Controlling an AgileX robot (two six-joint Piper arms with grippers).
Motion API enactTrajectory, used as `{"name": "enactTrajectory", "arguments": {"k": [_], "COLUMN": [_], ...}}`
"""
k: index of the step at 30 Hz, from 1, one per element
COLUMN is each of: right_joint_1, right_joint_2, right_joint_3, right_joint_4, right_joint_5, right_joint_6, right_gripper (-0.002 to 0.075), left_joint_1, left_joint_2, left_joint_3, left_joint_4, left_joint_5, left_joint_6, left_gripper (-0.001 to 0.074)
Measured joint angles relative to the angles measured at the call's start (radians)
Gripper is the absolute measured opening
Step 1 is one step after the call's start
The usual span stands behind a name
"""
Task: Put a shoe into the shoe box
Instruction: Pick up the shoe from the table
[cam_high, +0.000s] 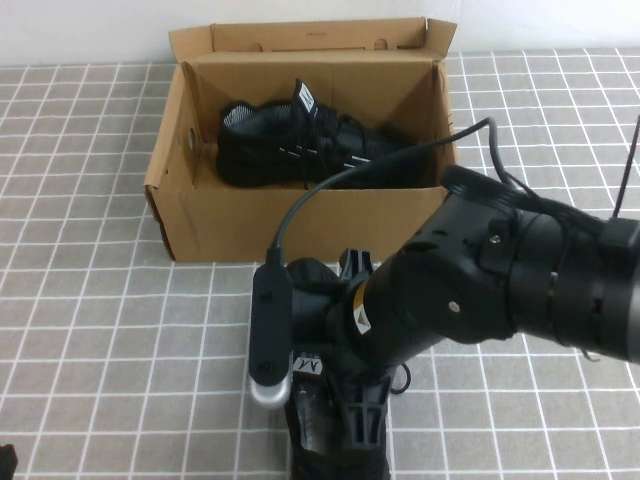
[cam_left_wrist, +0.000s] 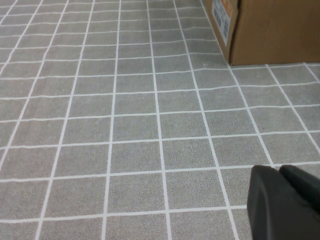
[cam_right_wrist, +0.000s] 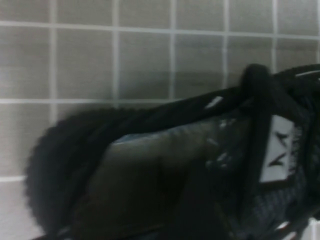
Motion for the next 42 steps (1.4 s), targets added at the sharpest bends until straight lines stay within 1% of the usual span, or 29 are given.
{"name": "enactTrajectory", "arguments": {"k": [9, 19, 22, 26, 28, 38, 40, 42], "right_joint_1": [-0.033, -0.043, -0.045, -0.045, -0.045, -0.045, -0.045, -0.045], "right_joint_2": [0.047, 0.067, 0.067, 0.067, 0.067, 0.067, 0.067, 0.067], "right_joint_3": [0.000, 0.000, 0.000, 0.000, 0.000, 0.000, 0.000, 0.000], "right_joint_4": [-0.028, -0.039, -0.040, -0.040, -0.040, -0.040, -0.040, -0.038], "right_joint_5": [-0.072, -0.129, -0.132, -0.131, -0.131, -0.122, -0.118, -0.113], "right_joint_6": [-0.002, -0.002, -0.002, -0.002, -0.002, -0.002, -0.002, -0.002], "right_gripper": [0.0461, 0.0453, 0.0407, 0.0309, 0.0276, 0.0244, 0.0214, 0.0150], "left_joint_1": [0.000, 0.000, 0.000, 0.000, 0.000, 0.000, 0.000, 0.000], "left_joint_2": [0.000, 0.000, 0.000, 0.000, 0.000, 0.000, 0.000, 0.000], "left_joint_3": [0.000, 0.000, 0.000, 0.000, 0.000, 0.000, 0.000, 0.000], "left_joint_4": [0.000, 0.000, 0.000, 0.000, 0.000, 0.000, 0.000, 0.000], "left_joint_5": [0.000, 0.000, 0.000, 0.000, 0.000, 0.000, 0.000, 0.000], "left_joint_6": [0.000, 0.000, 0.000, 0.000, 0.000, 0.000, 0.000, 0.000], "left_gripper": [-0.0001, -0.0001, -0.0001, -0.0001, -0.0001, -0.0001, -0.0001, -0.0001]}}
